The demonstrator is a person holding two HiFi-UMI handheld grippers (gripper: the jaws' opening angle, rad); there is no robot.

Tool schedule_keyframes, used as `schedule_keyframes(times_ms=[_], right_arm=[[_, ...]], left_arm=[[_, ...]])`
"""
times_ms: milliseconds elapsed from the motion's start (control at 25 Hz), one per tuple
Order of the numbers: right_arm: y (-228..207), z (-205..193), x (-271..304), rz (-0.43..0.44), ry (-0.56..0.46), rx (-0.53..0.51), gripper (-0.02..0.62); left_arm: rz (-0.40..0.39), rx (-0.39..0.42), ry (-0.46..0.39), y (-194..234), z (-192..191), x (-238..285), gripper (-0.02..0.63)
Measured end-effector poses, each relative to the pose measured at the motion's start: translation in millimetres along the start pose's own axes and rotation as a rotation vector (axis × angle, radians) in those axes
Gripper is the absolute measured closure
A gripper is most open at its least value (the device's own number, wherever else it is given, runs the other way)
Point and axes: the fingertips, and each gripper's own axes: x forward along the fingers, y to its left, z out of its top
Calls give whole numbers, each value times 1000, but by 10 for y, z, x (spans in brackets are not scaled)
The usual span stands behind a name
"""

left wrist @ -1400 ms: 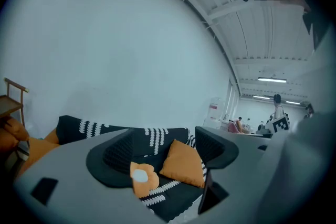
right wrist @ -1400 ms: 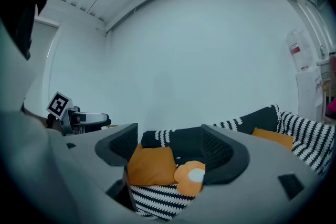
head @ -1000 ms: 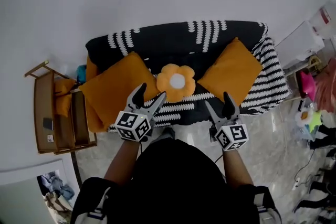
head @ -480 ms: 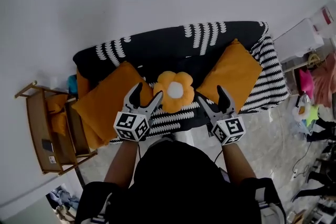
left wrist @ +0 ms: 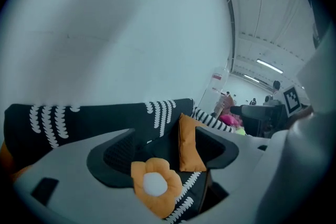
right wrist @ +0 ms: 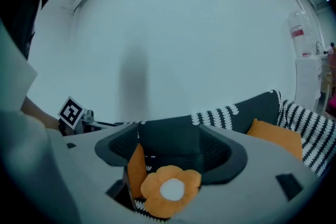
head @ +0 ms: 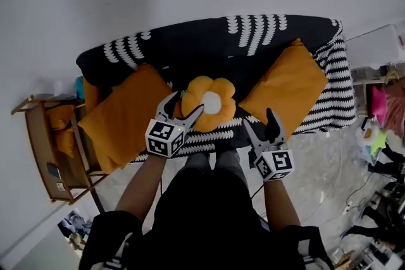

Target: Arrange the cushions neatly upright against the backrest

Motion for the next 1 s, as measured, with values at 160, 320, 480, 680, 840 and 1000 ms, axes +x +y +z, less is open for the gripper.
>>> schedule_keyframes(times_ms=[160, 320, 480, 680, 840, 1000], right_arm=[[-211, -287, 90, 30, 105, 18, 222], [-429, -347, 320, 74, 148, -7, 222], [-429, -492, 569, 113, 191, -22, 222], [-522, -616, 799, 160, 220, -11, 222], [-673, -902, 829, 161, 263, 30, 222], [-635, -1020, 819, 168, 280, 100, 222]], left_arm=[[4, -28, 99, -7, -284, 350, 235], [8, -26, 171, 47, -486, 768, 235], [52, -58, 234, 358, -894, 1011, 235], [108, -127, 334, 721, -1357, 1367, 235], [144, -145, 410, 918, -1659, 1602, 235], [146, -147, 520, 1071, -2019, 1747, 231]])
